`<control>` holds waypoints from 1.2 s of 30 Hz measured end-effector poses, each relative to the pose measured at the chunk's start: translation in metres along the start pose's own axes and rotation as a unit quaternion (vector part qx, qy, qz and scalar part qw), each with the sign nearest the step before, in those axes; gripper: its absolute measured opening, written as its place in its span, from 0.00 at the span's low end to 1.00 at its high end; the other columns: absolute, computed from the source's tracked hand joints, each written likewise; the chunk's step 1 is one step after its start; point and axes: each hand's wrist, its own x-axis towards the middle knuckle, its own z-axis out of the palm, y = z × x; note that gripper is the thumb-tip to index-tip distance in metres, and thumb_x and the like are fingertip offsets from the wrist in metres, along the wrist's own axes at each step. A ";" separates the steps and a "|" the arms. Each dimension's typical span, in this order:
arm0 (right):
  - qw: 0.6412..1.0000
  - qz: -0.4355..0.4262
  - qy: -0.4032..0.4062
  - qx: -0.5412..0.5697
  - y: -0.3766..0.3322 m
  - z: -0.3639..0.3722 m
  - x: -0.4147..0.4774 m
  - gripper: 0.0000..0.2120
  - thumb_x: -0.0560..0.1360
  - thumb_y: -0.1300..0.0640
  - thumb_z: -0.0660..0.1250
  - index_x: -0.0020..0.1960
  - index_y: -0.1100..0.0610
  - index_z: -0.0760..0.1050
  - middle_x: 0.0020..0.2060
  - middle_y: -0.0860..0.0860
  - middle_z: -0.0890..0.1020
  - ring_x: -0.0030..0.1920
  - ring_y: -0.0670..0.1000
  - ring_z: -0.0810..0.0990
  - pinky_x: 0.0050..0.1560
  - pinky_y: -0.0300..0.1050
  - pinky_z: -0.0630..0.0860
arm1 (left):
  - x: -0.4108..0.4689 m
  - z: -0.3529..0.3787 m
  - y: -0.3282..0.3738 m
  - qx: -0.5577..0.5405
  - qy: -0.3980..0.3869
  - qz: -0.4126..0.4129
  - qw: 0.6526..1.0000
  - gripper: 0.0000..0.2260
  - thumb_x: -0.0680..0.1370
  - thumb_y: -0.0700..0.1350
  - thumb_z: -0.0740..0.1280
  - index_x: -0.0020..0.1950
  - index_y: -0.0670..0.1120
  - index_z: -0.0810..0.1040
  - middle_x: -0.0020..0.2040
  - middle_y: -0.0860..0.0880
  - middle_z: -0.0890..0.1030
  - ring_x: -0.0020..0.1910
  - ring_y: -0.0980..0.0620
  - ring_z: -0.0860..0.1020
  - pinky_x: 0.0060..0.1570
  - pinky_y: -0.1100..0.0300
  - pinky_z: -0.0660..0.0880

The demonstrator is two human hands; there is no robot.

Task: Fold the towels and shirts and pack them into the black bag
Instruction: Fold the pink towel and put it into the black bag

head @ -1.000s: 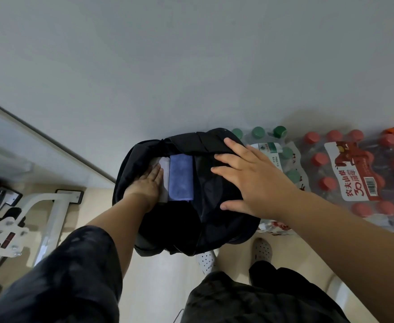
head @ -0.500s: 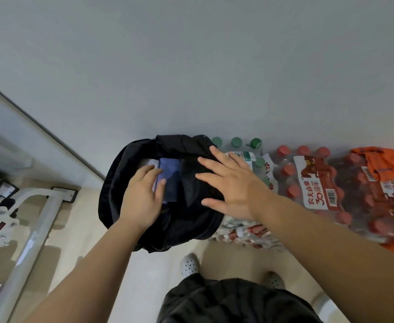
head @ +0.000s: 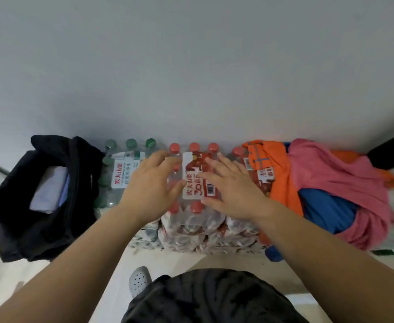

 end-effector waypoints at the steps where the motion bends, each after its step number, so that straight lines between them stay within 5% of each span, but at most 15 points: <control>1: 1.000 0.017 0.003 -0.002 0.021 -0.003 -0.016 0.32 0.76 0.33 0.60 0.78 0.43 0.61 0.81 0.48 0.52 0.81 0.53 0.42 0.78 0.62 0.45 | 0.007 0.013 0.020 0.006 -0.014 0.007 1.000 0.23 0.78 0.55 0.67 0.72 0.51 0.72 0.72 0.47 0.69 0.70 0.44 0.68 0.69 0.48 0.66; 5: 0.993 0.116 0.016 0.002 0.098 -0.016 -0.079 0.32 0.75 0.32 0.59 0.76 0.42 0.64 0.80 0.48 0.57 0.80 0.55 0.48 0.77 0.61 0.50 | 0.036 0.057 0.088 0.006 -0.061 0.047 0.997 0.24 0.77 0.53 0.69 0.72 0.50 0.72 0.71 0.48 0.69 0.69 0.43 0.69 0.68 0.50 0.66; 9: 0.973 0.217 0.075 -0.009 0.164 -0.019 -0.134 0.32 0.70 0.32 0.56 0.66 0.50 0.77 0.67 0.54 0.76 0.69 0.61 0.70 0.68 0.60 0.67 | 0.064 0.089 0.143 0.042 -0.112 0.089 0.989 0.26 0.77 0.56 0.68 0.74 0.51 0.70 0.71 0.48 0.71 0.67 0.43 0.70 0.68 0.48 0.68; 12: 0.944 0.299 0.140 0.009 0.204 -0.014 -0.174 0.24 0.70 0.40 0.63 0.60 0.52 0.80 0.55 0.54 0.80 0.56 0.62 0.77 0.57 0.59 0.75 | 0.087 0.111 0.180 0.072 -0.147 0.136 0.977 0.28 0.74 0.60 0.63 0.73 0.52 0.70 0.70 0.48 0.72 0.67 0.42 0.71 0.67 0.47 0.69; 15: 0.923 0.351 0.155 -0.009 0.229 -0.011 -0.203 0.21 0.68 0.48 0.74 0.58 0.53 0.81 0.51 0.55 0.81 0.54 0.62 0.76 0.56 0.58 0.76 | 0.107 0.138 0.216 0.092 -0.179 0.181 0.963 0.30 0.72 0.61 0.61 0.72 0.51 0.72 0.68 0.47 0.74 0.66 0.43 0.73 0.66 0.47 0.70; 21: 0.921 0.357 0.153 -0.034 0.252 -0.007 -0.227 0.10 0.66 0.48 0.75 0.45 0.51 0.82 0.39 0.51 0.81 0.43 0.58 0.79 0.43 0.51 0.76 | 0.136 0.183 0.275 0.102 -0.226 0.242 0.938 0.24 0.77 0.53 0.67 0.72 0.48 0.73 0.66 0.46 0.76 0.65 0.43 0.73 0.65 0.50 0.71; 28: 0.911 0.301 0.280 0.021 0.241 -0.018 -0.229 0.08 0.71 0.52 0.68 0.36 0.54 0.76 0.32 0.50 0.78 0.35 0.54 0.75 0.35 0.47 0.72 | 0.141 0.204 0.292 0.099 -0.191 0.234 0.948 0.19 0.72 0.56 0.61 0.52 0.46 0.82 0.50 0.46 0.80 0.52 0.42 0.79 0.47 0.49 0.78; 32: 0.898 0.268 0.340 0.075 0.232 -0.034 -0.232 0.11 0.74 0.54 0.70 0.35 0.52 0.72 0.30 0.46 0.74 0.32 0.48 0.70 0.33 0.45 0.66 | 0.133 0.190 0.292 -0.034 -0.127 0.215 0.968 0.10 0.73 0.46 0.63 0.46 0.44 0.82 0.43 0.47 0.80 0.43 0.45 0.78 0.40 0.51 0.75; 36: 0.892 0.245 0.356 0.133 0.226 -0.057 -0.236 0.08 0.73 0.58 0.73 0.38 0.51 0.76 0.30 0.42 0.74 0.33 0.46 0.71 0.36 0.39 0.65 | 0.124 0.150 0.293 -0.181 -0.072 0.176 0.965 0.08 0.74 0.38 0.66 0.47 0.47 0.83 0.38 0.57 0.80 0.37 0.58 0.75 0.40 0.60 0.71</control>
